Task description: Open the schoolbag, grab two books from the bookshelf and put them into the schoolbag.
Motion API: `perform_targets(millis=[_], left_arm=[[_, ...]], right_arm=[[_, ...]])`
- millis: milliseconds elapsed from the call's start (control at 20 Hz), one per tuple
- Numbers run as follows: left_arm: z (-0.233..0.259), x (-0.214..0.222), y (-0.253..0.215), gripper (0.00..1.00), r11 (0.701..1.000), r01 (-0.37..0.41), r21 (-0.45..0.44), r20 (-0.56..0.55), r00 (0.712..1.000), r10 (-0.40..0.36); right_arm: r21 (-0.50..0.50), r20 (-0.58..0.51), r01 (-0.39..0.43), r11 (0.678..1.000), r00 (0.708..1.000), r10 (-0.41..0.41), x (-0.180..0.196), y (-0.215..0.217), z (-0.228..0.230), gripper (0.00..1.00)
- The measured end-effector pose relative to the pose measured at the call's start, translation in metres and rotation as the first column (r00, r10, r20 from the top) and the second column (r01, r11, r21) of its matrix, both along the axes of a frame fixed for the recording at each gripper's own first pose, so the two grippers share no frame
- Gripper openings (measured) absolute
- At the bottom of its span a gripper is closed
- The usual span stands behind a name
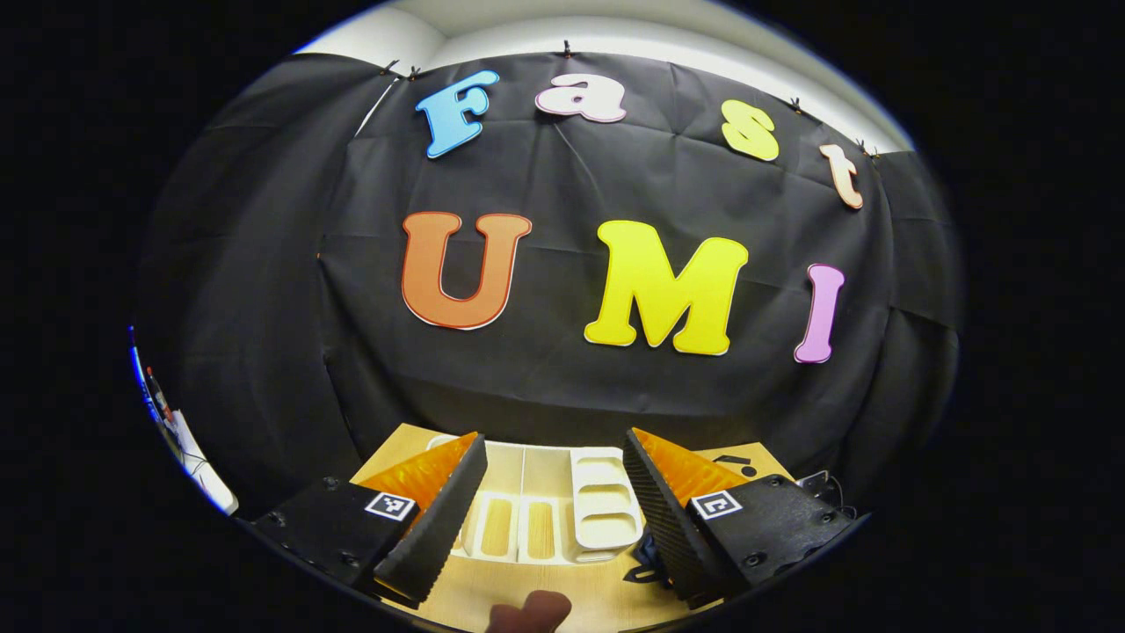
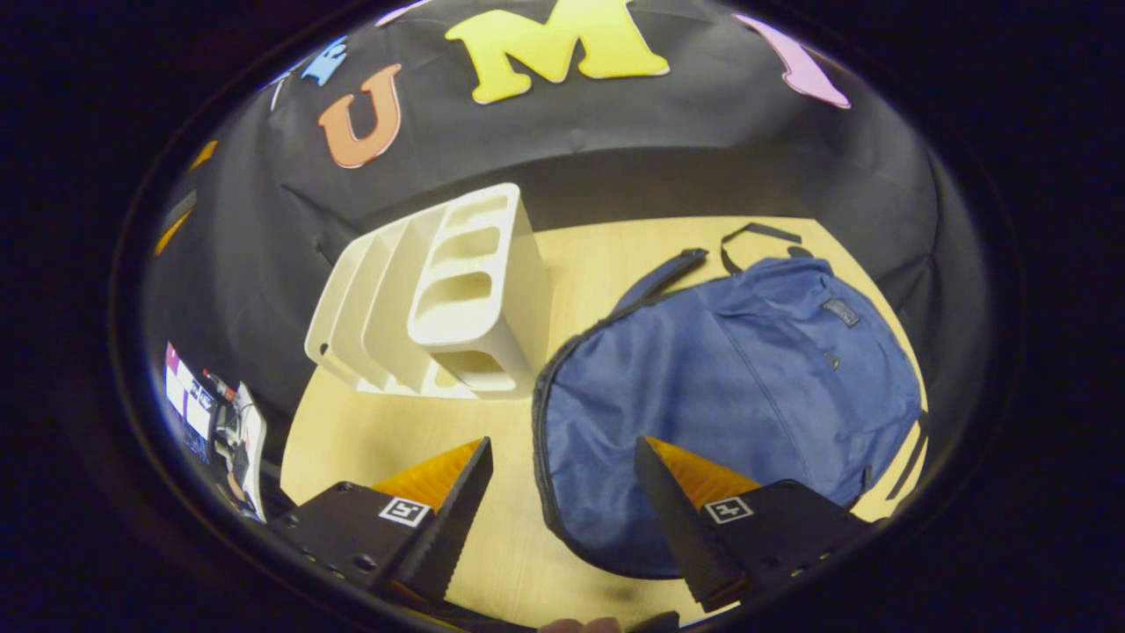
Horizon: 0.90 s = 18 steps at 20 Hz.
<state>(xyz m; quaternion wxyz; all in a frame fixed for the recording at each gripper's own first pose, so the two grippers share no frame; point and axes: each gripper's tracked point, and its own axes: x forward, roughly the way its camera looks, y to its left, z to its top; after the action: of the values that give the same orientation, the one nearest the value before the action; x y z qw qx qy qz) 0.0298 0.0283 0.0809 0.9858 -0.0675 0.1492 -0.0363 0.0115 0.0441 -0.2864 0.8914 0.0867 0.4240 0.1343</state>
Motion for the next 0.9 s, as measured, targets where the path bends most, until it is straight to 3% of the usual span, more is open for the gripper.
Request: perform_targets(millis=[150,300,450,550,650,700,900], left_arm=[[0.008,0.009,-0.002,0.98,1.000,0.000,0.029,0.039,0.999,-0.001],[0.016,0.020,-0.009,0.98,0.999,0.012,0.050,0.049,0.999,-0.014],[0.033,0.029,-0.014,0.98,0.999,0.019,0.030,0.062,0.998,-0.021],[0.043,0.028,-0.014,0.98,0.999,0.019,0.026,0.094,0.995,-0.022],[0.049,0.025,-0.012,0.98,1.000,0.017,0.017,0.117,0.993,-0.019],[0.049,0.023,-0.013,0.98,1.000,0.021,0.008,0.121,0.992,-0.022],[0.052,0.010,-0.006,0.98,1.000,0.017,-0.008,0.129,0.992,-0.016]], right_arm=[[-0.005,0.190,0.020,1.000,0.982,-0.019,0.017,-0.005,0.070,0.94],[0.006,0.362,0.111,0.994,0.926,-0.106,0.036,-0.016,0.140,0.96],[-0.029,0.549,0.189,0.982,0.824,-0.142,0.047,-0.036,0.212,0.93],[-0.047,0.651,0.241,0.969,0.744,-0.153,0.049,-0.046,0.253,0.96],[-0.047,0.706,0.257,0.965,0.692,-0.150,0.044,-0.045,0.277,0.93],[-0.044,0.723,0.257,0.965,0.675,-0.147,0.040,-0.044,0.286,0.96],[-0.025,0.753,0.256,0.966,0.641,-0.151,0.034,-0.029,0.301,0.96]])
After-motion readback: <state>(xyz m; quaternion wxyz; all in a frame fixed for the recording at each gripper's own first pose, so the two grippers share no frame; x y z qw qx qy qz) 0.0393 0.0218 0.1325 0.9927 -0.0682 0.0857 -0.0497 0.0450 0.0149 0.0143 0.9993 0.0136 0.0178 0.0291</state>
